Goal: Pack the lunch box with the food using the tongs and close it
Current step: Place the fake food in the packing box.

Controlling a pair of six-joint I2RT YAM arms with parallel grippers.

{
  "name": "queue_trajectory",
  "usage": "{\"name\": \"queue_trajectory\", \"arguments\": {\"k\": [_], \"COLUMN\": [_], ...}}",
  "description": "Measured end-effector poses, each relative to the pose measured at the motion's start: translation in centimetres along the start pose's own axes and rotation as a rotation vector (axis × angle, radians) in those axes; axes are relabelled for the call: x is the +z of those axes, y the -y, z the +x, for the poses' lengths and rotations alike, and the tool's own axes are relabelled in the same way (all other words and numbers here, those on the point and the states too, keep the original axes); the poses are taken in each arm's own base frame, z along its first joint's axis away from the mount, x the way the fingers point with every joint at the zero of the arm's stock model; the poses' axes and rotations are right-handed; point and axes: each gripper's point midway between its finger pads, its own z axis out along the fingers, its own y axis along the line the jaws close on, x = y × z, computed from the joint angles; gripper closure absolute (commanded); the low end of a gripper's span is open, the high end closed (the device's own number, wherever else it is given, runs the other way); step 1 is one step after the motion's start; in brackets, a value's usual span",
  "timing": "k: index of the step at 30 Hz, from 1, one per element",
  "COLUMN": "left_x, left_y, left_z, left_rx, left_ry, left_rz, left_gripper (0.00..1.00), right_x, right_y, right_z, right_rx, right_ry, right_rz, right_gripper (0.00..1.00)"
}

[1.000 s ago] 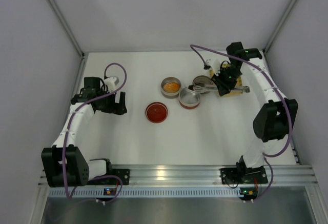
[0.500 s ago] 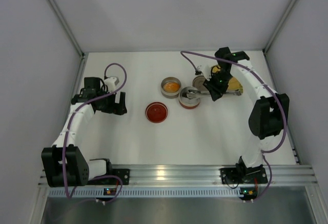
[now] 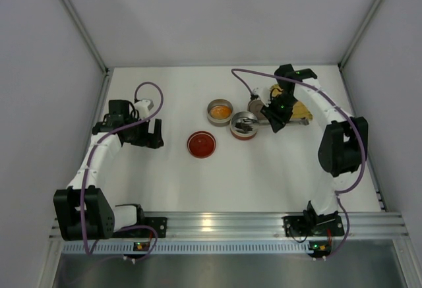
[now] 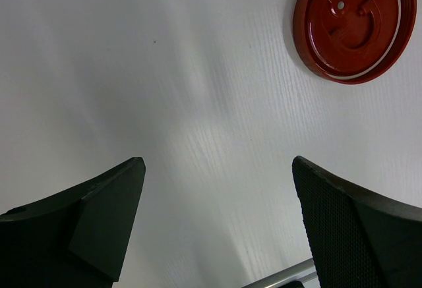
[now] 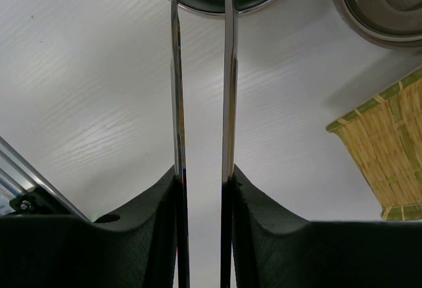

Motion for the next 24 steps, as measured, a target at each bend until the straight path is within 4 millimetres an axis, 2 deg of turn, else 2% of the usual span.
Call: {"name": "queue_trajectory", "arguments": {"k": [5, 8, 18, 24], "left_x": [0.0, 0.0, 0.0, 0.0], "left_y": [0.0, 0.0, 0.0, 0.0], "left_z": [0.0, 0.0, 0.0, 0.1], "left_rx": [0.000, 0.000, 0.001, 0.000], "left_ry": [0.000, 0.000, -0.001, -0.004], "left_rz": [0.000, -0.001, -0.003, -0.003], "left_gripper": [0.02, 0.02, 0.02, 0.02], "right_x": [1.0, 1.4, 0.9, -1.6], "right_y": [0.4, 0.6, 0.6, 0.8], "right_z": [0.0, -0.1, -0.4, -1.6], "right_rx": [0.011, 0.017, 0.025, 0.012], "right_ry": [-0.011, -0.012, 0.002, 0.072], "right_rz": [-0.010, -0.012, 0.001, 0.043], "right_gripper": [0.72, 0.62, 0.59, 0.65]}}
